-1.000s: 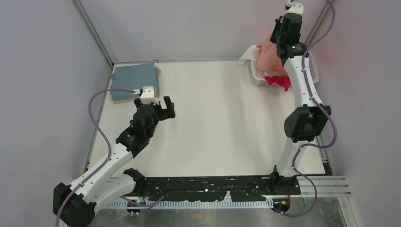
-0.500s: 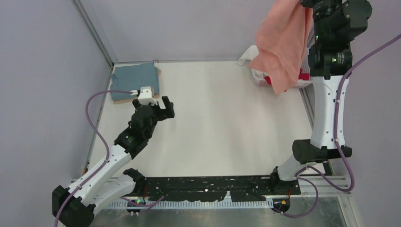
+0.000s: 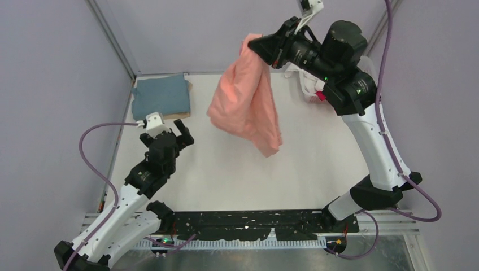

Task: Fold and stack the t-shirts
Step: Move the tshirt to the center of the board

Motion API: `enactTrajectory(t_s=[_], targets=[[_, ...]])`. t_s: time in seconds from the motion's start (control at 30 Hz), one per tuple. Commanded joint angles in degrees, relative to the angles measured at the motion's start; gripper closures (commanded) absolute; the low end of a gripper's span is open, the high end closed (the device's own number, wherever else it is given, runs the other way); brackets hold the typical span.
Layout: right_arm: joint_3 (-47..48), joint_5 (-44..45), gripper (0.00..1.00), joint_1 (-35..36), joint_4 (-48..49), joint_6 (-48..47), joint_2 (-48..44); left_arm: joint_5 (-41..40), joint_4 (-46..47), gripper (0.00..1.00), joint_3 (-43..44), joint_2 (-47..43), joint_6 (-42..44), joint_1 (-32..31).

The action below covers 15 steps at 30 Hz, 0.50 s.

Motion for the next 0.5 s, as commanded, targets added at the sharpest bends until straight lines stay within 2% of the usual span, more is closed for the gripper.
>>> enactTrajectory(t_s=[0.0, 0.17, 0.2, 0.3, 0.37, 0.4, 0.43, 0.47], targets=[[-6.0, 4.03, 0.94, 2.13, -1.24, -0.9, -4.41, -14.74, -12.47, 0.01, 2.52, -4.18, -10.14, 0.29], [-25.05, 18.27, 0.94, 1.45, 1.1, -0.8, -13.49, -12.9, -13.07, 0.0, 0.1, -7.79, -12.43, 0.37], [-32.16, 22.19, 0.93, 0.95, 1.54, 0.32, -15.96, -11.31, -12.04, 0.0, -0.62, -8.08, -12.56, 0.64], [-46.58, 22.21, 0.92, -5.67, 4.07, 4.99, -20.28, -4.88, -9.34, 0.0, -1.93, -7.42, -12.55, 2.95], [-55.69, 21.47, 0.85, -11.06, 4.21, 5.9, -21.15, -1.24, -9.26, 0.01, -1.87, -5.68, -12.68, 5.53], [-60.56, 22.19, 0.73, -12.51, 4.2, 5.58, -21.09, 0.51, -9.08, 0.01, -1.99, -4.56, -12.88, 7.33], [-62.44, 25.75, 0.66, -14.9, 3.68, 4.46, -20.5, 2.39, -8.48, 0.0, -2.12, -3.28, -13.14, 8.74], [-64.62, 28.11, 0.46, -15.58, 3.09, 3.81, -19.93, 4.4, -7.05, 0.01, -2.41, -1.86, -13.36, 9.87]])
